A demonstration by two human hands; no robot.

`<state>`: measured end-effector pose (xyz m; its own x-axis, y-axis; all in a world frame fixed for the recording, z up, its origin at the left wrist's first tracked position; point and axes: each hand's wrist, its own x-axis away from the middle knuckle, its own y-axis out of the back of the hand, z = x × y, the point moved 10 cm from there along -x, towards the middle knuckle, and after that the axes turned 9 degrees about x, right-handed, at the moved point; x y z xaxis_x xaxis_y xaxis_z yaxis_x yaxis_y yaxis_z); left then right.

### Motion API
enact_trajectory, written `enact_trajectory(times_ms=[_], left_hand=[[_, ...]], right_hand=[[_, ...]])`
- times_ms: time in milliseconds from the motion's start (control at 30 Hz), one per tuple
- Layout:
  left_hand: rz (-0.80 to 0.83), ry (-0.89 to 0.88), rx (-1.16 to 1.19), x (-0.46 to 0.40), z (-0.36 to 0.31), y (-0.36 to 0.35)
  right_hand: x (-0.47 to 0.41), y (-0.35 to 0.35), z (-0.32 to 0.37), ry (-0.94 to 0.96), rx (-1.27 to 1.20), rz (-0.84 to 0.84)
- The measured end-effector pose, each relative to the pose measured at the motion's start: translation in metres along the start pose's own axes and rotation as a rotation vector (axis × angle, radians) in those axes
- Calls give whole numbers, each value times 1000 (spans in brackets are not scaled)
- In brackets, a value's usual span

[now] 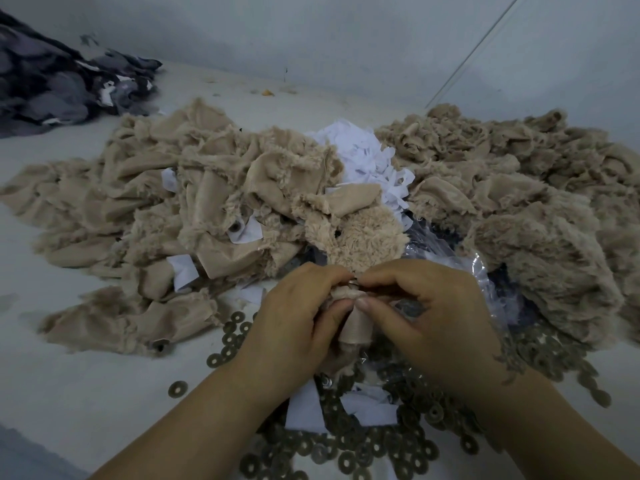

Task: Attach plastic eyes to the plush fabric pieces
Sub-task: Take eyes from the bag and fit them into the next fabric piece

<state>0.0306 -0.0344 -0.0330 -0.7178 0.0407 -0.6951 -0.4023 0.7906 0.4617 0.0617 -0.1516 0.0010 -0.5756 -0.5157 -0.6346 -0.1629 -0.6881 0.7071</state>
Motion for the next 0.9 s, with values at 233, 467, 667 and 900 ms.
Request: enact_trajectory(times_ms=[233, 467, 667, 900], left_hand=[[-18, -134, -57, 5, -13, -2], [-54, -188, -90, 7, -17, -4], [-5, -99, -97, 7, -8, -7], [-203, -71, -117, 3, -10, 16]], right_hand=[[3, -7, 1, 21, -25, -34], [2, -10, 1, 29, -31, 4], [3, -15, 3, 36, -15, 45], [6, 8, -44, -482, 17, -15]])
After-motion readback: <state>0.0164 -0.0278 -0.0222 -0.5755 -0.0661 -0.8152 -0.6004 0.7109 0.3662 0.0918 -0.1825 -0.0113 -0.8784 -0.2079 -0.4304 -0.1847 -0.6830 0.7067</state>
